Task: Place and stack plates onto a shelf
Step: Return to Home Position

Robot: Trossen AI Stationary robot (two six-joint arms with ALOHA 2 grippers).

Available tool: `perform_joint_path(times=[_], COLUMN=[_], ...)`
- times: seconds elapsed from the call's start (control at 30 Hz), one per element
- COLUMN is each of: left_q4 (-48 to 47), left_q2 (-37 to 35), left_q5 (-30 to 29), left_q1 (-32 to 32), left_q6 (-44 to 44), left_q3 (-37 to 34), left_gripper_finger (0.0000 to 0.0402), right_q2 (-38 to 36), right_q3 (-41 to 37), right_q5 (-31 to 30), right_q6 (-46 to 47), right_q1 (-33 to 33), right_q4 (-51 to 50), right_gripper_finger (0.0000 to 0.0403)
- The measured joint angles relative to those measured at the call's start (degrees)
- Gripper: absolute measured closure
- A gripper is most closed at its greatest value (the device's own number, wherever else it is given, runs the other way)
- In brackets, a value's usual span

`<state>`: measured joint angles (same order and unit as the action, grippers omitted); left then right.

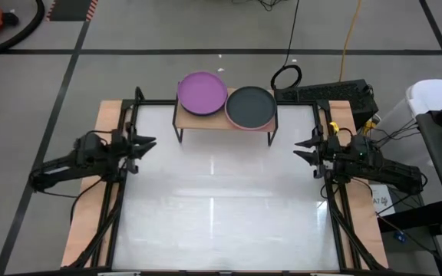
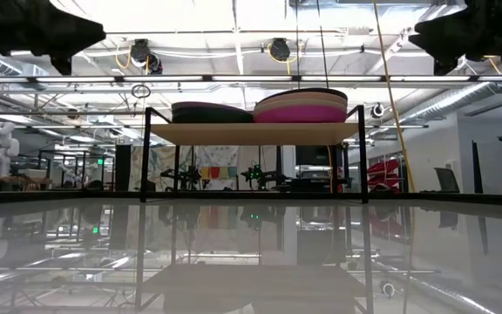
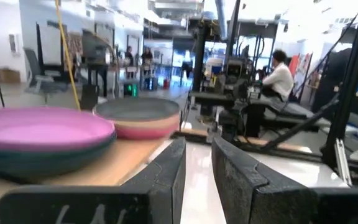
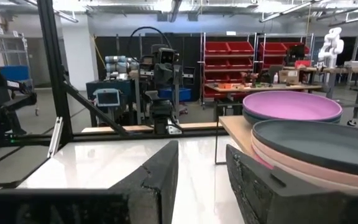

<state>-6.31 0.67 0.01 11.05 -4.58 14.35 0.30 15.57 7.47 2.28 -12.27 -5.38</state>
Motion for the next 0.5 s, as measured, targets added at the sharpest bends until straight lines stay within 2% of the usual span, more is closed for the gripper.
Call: perform_joint_path(times=[0.33, 0.5], left_q4=[17.19, 17.06], left_q2=[0.30, 0.83], left_q5=[0.53, 0.41], left_q1=[0.00, 0.00], left_q6=[2.80, 2.64], left_q3=[-12.94, -13.79], left_gripper_finger=[0.0319, 0.0319], right_q2=[0.07, 0.08], right_q3=[0.00, -1.19], right_q5=[0.00, 0.00], right_q6=[0.00, 2.40], right_q1=[0.00, 0.00], right_q4=[-6.23, -6.66], right_gripper_finger=[0.0287, 0.0287])
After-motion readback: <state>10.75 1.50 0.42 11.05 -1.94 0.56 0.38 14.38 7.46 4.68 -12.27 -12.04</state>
